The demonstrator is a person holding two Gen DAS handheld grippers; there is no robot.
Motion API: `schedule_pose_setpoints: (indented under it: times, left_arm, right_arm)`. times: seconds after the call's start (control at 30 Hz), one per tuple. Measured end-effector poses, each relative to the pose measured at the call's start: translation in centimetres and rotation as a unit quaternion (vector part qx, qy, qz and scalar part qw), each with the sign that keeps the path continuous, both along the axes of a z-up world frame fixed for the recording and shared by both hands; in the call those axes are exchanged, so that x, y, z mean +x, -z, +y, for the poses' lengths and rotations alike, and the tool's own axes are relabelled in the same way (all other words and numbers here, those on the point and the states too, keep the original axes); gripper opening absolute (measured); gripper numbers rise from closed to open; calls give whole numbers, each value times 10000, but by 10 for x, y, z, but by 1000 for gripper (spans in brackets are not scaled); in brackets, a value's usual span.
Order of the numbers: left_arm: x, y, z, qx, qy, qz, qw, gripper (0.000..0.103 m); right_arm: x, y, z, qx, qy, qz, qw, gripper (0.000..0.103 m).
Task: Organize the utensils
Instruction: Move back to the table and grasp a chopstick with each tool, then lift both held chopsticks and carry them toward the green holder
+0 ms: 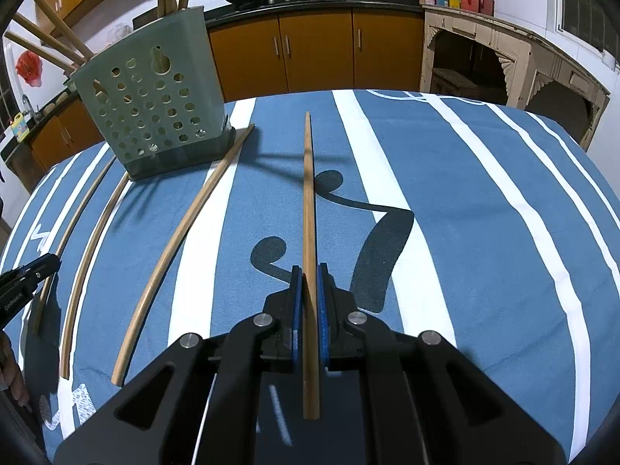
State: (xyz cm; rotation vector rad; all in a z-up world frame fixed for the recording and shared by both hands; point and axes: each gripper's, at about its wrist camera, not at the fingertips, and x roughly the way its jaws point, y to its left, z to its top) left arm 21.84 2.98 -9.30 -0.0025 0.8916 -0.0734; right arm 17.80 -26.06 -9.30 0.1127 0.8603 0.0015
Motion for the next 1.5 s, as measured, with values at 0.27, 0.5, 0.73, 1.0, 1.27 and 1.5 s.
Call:
schedule_pose_setpoints:
  times: [0.27,0.5,0.73,1.0,1.27,1.5]
  left_arm:
    - [-1,0,0,-27,-1,1,10000,13]
    - [-1,1,-2,28,-15,-2,10000,13]
    - [-9,1,-4,186,-11,2,9998,19]
    - [-11,1,-3,157,-47,5,9999,18]
    - [-19,1,0,55,-49,25,10000,8]
    - [-31,-21,4,-33,-30,-292,9996,8]
  right_arm:
    - [0,0,0,-3,0,0,10000,9]
    - [-2,0,1,-46,-24,0,10000,9]
    - [-8,0,0,4,-53,1,10000,9]
    - [-14,1,-3,128,-90,0,9999,9]
    - [-22,-3,-3,257,-149,-116,9995,8]
    - [-34,-39,-8,234,-149,-787,9965,8]
